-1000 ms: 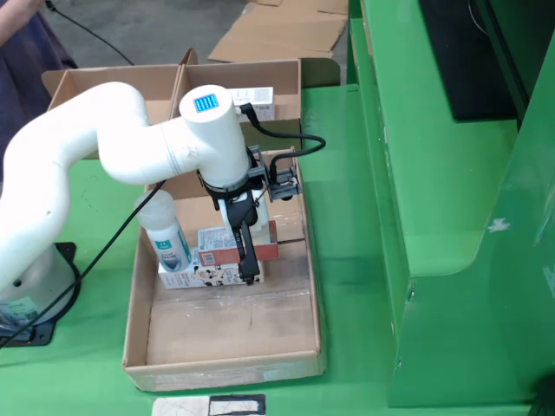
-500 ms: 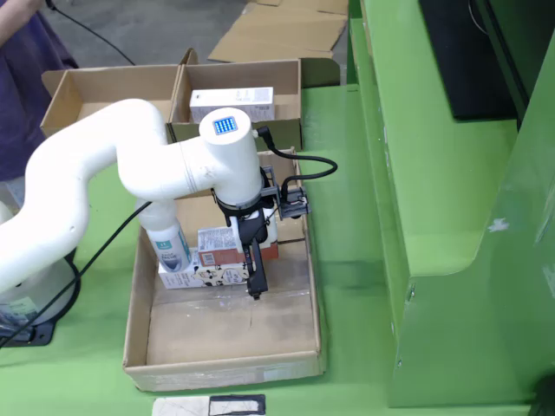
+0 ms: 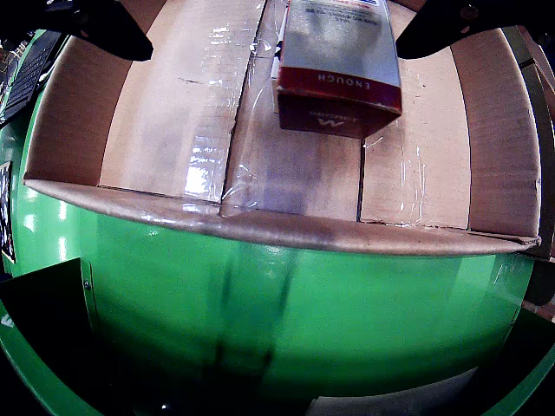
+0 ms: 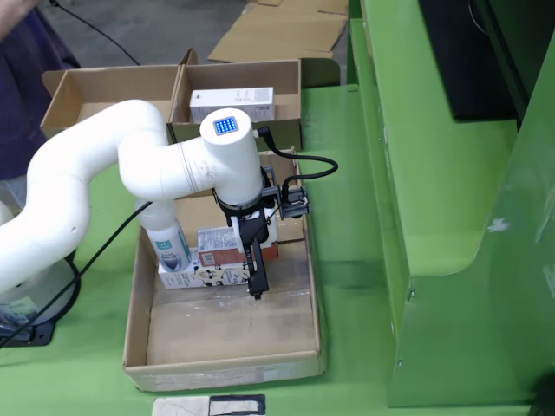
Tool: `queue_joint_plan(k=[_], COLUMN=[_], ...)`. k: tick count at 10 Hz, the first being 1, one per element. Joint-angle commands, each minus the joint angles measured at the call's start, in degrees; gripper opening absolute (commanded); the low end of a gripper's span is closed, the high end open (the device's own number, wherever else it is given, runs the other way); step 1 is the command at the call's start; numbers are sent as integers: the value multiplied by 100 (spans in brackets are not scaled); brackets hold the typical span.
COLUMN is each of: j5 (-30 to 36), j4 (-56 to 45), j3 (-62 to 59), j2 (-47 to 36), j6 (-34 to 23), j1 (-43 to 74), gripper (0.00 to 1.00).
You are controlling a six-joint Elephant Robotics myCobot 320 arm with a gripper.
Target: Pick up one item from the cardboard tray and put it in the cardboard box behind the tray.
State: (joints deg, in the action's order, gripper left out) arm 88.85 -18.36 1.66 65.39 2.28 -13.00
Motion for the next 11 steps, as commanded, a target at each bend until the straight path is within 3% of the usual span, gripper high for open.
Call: queue_joint_plan(k=[1,6,11], j5=[23,23,23], j4=[53,53,53], j3=[-166,-166,-166], j2=[-144,-144,-144], j6=[18,18,18], j1=[19,19,19], gripper=[100,100,50])
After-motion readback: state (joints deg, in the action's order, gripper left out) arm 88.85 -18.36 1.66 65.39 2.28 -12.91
